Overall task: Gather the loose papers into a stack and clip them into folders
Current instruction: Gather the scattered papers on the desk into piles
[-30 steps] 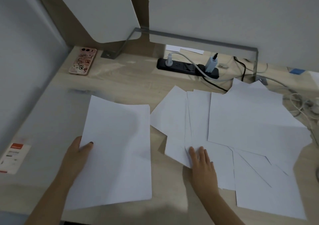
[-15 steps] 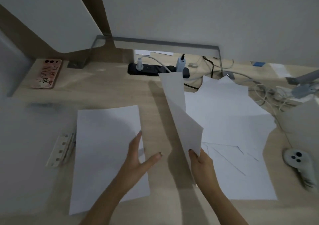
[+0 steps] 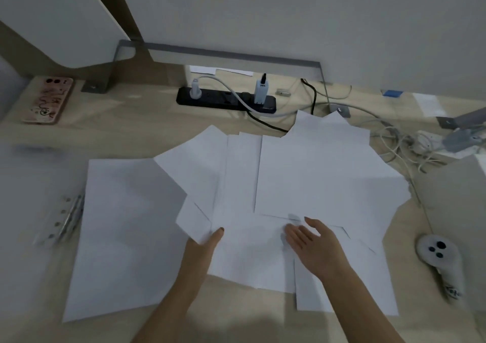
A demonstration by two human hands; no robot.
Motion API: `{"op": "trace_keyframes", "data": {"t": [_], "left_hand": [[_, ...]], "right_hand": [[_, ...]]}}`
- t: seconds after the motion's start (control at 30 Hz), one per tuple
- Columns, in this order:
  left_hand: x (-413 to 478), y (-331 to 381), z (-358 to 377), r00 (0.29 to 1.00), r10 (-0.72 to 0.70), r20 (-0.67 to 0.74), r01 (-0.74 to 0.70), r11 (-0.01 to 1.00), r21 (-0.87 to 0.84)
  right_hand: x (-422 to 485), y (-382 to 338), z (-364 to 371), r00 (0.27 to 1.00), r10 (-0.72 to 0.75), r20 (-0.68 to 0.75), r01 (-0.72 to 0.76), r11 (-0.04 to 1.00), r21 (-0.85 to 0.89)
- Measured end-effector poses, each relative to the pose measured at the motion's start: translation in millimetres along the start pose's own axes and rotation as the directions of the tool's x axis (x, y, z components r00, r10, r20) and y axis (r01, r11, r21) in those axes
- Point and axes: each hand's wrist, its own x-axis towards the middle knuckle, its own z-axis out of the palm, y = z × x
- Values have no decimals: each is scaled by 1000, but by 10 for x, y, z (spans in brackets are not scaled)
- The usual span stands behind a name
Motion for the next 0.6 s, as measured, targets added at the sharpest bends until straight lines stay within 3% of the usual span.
{"op": "trace_keyframes", "data": {"t": [0.13, 0.27, 0.4, 0.6], "left_hand": [[93, -100, 65, 994, -61, -88, 64, 997, 32], [132, -144, 122, 992, -54, -112, 56, 998, 20], [109, -154, 149, 993, -8, -115, 9, 1000, 11], [16, -63, 107, 996, 32, -89, -34, 999, -24]], "right_hand": [[74, -167, 74, 977, 193, -87, -145, 909, 392], [196, -238, 137, 970, 233, -71, -159, 826, 541], [335, -302, 196, 980, 182, -84, -127, 887, 445], [579, -415, 55, 986, -91, -139, 106, 989, 105]]}}
